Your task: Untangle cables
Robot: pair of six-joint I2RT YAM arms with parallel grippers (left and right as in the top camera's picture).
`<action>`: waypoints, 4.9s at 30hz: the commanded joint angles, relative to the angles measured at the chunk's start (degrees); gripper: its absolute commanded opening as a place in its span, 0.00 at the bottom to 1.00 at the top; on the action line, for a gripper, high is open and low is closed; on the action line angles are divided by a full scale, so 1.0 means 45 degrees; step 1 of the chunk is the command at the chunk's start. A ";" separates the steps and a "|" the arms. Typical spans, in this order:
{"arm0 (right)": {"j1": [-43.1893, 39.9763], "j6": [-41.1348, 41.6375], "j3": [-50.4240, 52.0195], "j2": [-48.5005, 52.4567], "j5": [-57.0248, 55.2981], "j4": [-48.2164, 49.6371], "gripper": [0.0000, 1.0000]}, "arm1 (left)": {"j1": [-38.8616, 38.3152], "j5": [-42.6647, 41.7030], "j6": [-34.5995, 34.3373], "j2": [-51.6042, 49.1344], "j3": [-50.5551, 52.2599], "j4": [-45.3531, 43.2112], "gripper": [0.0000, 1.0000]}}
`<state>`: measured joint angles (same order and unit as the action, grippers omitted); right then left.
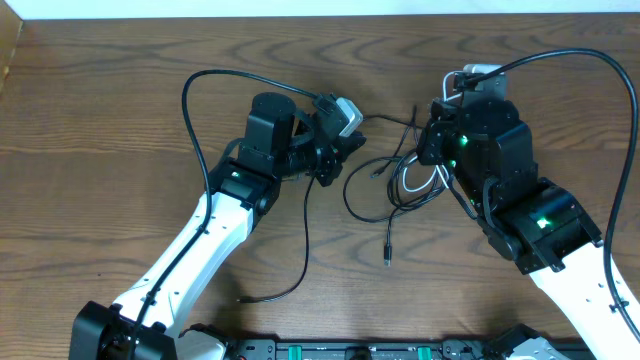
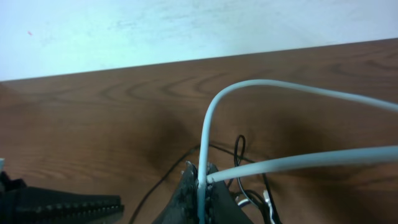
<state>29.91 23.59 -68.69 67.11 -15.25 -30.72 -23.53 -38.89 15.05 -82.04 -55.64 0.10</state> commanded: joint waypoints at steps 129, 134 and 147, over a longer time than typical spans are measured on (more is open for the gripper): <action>-0.5353 -0.1234 -0.1554 -0.1472 0.5158 -0.4585 0.01 | 0.4551 -0.1258 -0.0466 -0.0835 -0.0015 -0.0316 0.07; -0.4954 -0.3585 -0.1554 0.1117 0.7543 -0.4551 0.01 | 0.4099 -0.1263 -0.0471 -0.0651 -0.0019 -0.0515 0.07; -0.1991 -0.6135 -0.1554 0.4537 0.6285 -0.1855 0.01 | 0.3925 -0.1268 -0.1078 0.0291 -0.0019 0.0894 0.07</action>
<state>18.48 -0.73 -75.18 86.35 16.97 -41.01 -5.48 -43.59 11.25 -82.15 -55.59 2.85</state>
